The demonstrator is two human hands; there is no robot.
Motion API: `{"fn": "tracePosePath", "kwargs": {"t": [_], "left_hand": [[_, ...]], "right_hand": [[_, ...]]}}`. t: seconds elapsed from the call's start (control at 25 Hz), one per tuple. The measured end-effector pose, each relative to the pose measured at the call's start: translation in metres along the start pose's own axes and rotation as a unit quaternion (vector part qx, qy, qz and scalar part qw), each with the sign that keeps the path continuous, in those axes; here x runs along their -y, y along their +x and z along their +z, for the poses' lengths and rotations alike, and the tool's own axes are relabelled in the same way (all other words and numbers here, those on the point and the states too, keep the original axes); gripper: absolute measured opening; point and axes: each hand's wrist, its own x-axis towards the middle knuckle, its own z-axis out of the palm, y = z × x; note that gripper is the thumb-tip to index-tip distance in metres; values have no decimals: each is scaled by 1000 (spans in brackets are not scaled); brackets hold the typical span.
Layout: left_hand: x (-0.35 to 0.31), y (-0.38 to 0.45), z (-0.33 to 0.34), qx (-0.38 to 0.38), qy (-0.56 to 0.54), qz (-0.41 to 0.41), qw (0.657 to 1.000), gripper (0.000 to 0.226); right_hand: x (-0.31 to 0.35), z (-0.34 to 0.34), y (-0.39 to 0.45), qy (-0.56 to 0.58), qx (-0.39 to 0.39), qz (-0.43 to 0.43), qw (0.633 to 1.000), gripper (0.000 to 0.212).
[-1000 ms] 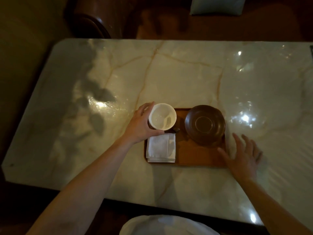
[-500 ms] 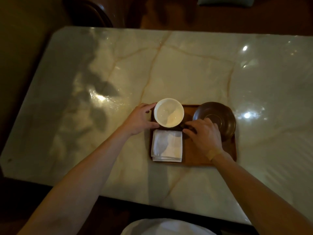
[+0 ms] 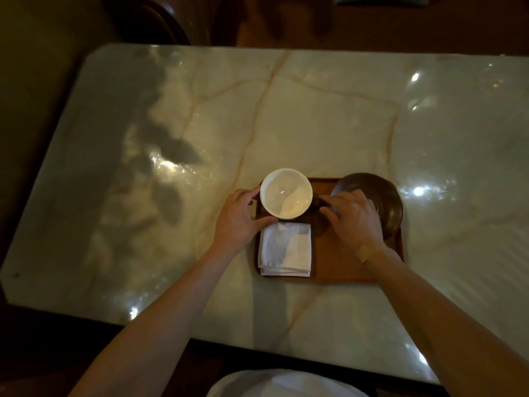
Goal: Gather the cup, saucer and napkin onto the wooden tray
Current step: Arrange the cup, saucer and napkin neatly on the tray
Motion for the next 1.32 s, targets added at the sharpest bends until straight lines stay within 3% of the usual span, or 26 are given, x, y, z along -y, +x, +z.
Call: {"fn": "tracePosePath", "kwargs": {"t": [0.08,0.16,0.28,0.64,1.16,1.32], "left_hand": [[1,4,-5,17,-36,-20,999,92],[0,16,-15,97,-58,-38,993,103],[-6,33,-26,169,-1,1,986,101],[-7,24,-16,101,-14,8,995,94],[-8,24,-16,106,-36,-9,994,96],[-1,19,-12,113,-42,-19,993,99]], "right_hand": [[0,-1,-1,-2,-2,9,1000,39],[2,-1,-1,-1,-7,11,1000,42],[2,-3,5,19,-5,8,1000,31],[-3,-5,18,18,-5,6,1000,27],[2,-4,15,13,-7,28,1000,27],[8,-2,11,-23,13,49,998,40]]}}
